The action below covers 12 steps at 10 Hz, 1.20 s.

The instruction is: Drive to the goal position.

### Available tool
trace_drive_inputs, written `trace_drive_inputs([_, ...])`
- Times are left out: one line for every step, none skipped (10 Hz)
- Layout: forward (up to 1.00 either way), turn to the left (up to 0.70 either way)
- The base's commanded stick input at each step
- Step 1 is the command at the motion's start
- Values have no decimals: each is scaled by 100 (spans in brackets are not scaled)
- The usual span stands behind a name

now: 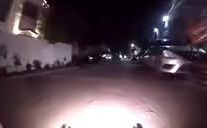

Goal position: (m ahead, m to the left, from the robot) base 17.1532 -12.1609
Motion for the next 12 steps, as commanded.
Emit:
trace_drive_inputs([60,-15])
trace_drive_inputs([60,-15])
trace_drive_inputs([60,-15])
trace_drive_inputs([60,-15])
trace_drive_inputs([60,-15])
trace_drive_inputs([60,-15])
trace_drive_inputs([60,-15])
trace_drive_inputs([60,-15])
trace_drive_inputs([60,-15])
trace_drive_inputs([60,-15])
trace_drive_inputs([60,-15])
trace_drive_inputs([60,-15])
